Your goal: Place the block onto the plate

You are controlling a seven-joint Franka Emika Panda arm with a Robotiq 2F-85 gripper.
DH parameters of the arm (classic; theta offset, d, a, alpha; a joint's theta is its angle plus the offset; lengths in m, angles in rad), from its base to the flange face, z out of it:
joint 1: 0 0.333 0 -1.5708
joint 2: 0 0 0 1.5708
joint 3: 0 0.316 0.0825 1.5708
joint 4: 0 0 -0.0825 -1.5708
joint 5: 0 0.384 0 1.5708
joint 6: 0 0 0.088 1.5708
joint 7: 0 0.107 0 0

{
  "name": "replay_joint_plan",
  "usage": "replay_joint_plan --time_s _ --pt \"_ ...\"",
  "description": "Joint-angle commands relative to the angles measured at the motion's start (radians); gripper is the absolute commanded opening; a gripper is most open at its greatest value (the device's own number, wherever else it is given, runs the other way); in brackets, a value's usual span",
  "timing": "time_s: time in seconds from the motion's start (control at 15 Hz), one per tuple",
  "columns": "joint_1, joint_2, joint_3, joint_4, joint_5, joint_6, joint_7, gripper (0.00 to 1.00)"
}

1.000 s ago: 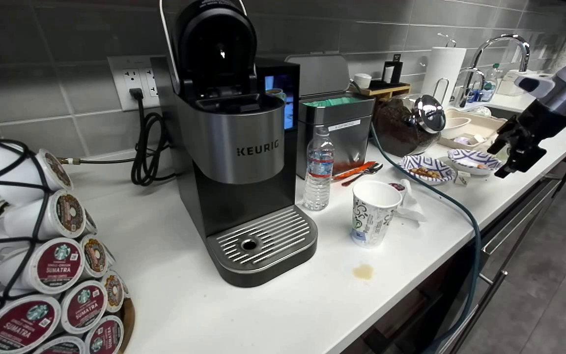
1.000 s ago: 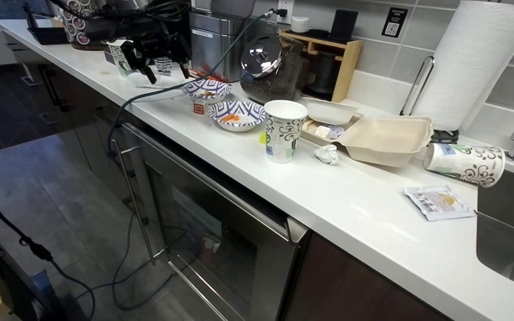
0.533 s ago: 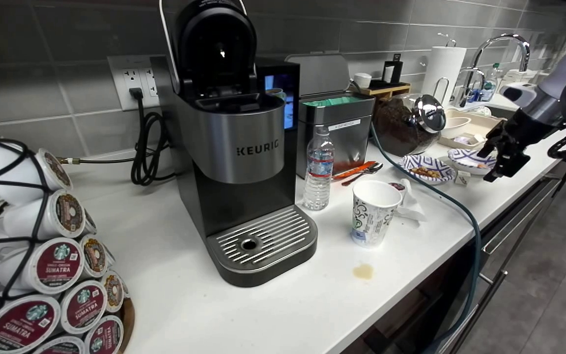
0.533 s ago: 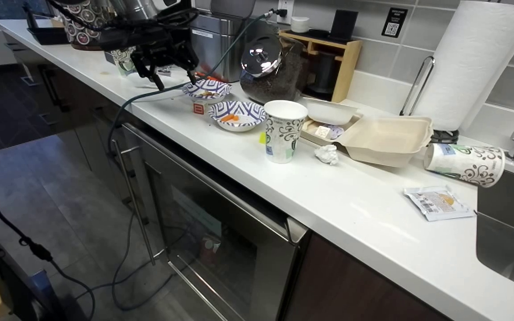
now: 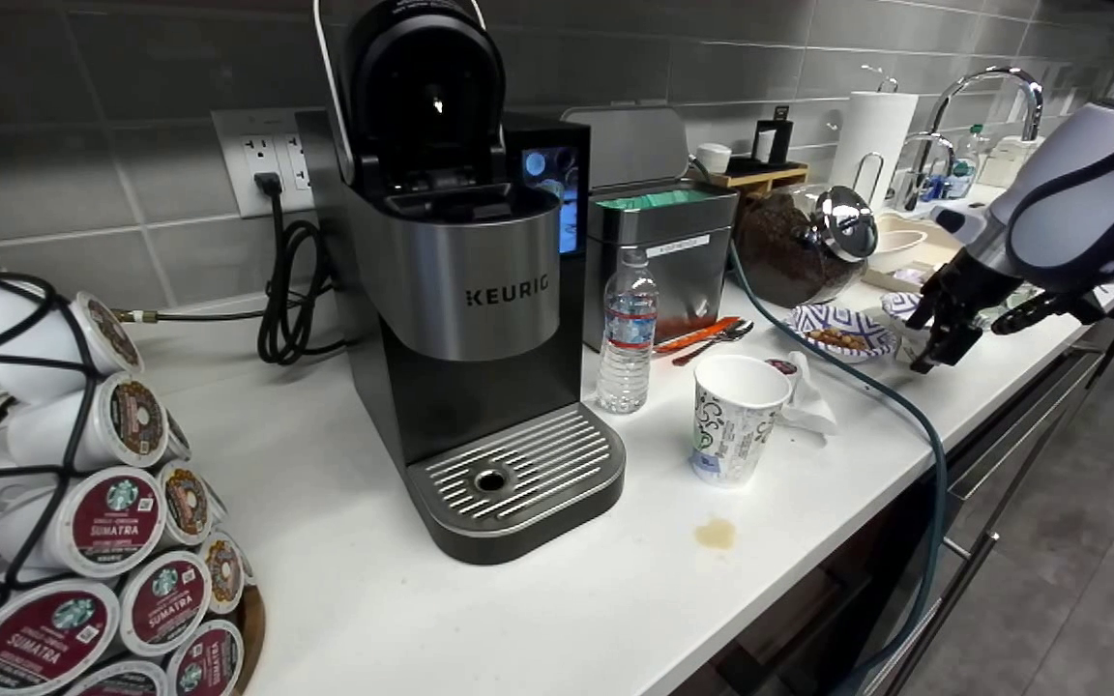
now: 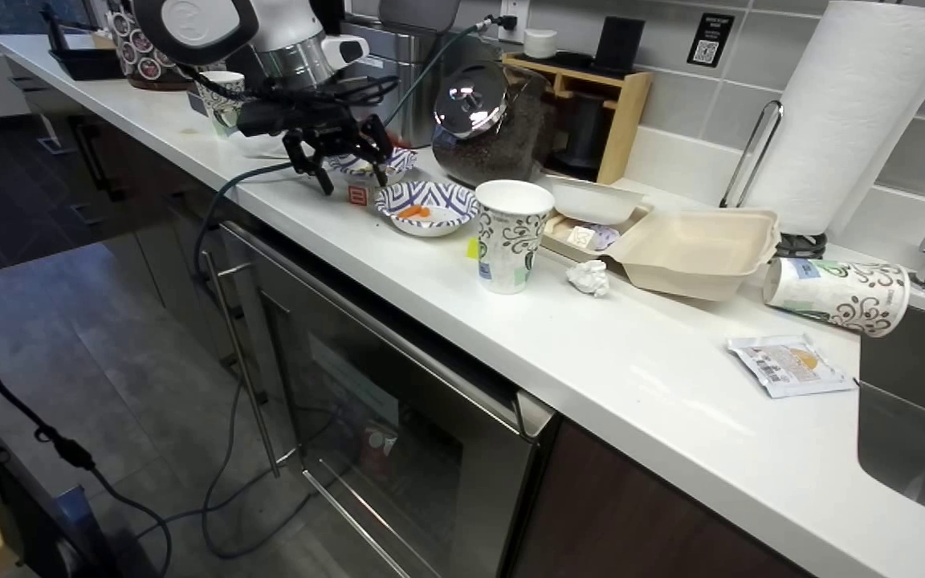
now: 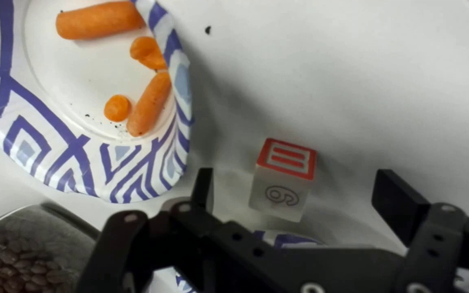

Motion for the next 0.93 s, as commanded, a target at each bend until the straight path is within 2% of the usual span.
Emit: replay_joint_plan --time_s 0.0,0.13,0.2,0.27,0.53,0.73,0.87 --pt "-0.101 0.045 0.094 0.084 0.114 -0.060 -0.079 1.00" --pt "-0.144 0.056 0.125 0.122 0.151 -0.136 -0.102 1.00" --pt "-0.152 0.062 0.124 0.136 0.150 -0.179 -0.102 0.75" --pt "-0.236 0.060 0.196 0.147 0.082 -0.213 -0.055 0.74" --pt "-0.295 0.057 0.240 0.181 0.084 -0.338 -0.065 0.42" --pt "-0.323 -0.018 0.269 0.137 0.107 -0.344 -0.098 0.20" --pt "-0.324 -0.082 0.256 0.090 0.075 -0.345 -0.098 0.09"
